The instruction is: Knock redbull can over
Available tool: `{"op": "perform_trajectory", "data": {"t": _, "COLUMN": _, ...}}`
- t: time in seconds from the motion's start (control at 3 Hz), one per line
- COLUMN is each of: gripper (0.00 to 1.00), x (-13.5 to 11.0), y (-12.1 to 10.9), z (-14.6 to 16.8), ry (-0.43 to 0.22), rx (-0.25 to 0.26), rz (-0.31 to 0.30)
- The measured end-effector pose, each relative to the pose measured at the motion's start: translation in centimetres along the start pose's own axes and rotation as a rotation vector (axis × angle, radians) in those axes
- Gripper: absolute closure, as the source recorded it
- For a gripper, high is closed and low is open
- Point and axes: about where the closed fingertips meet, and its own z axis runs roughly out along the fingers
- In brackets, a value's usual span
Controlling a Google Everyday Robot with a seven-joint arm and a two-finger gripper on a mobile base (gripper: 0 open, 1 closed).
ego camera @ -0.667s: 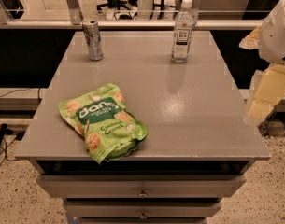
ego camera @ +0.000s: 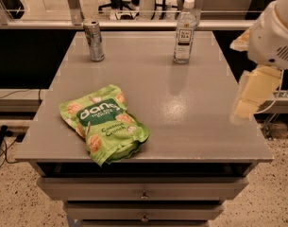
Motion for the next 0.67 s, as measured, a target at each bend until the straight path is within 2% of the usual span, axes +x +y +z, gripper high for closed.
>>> {"op": "perform_trajectory", "data": {"t": 0.33, "gripper": 0.00, "x": -4.9, "y": -1.0, "z": 3.9, "ry": -0.110, "rx": -0.019, "rz": 0.002}}
{"op": "perform_trajectory", "data": {"t": 0.67, "gripper": 0.00, "x": -12.5, "y": -3.3, "z": 7.7, "ry": -0.248, "rx": -0.001, "rz": 0.007}}
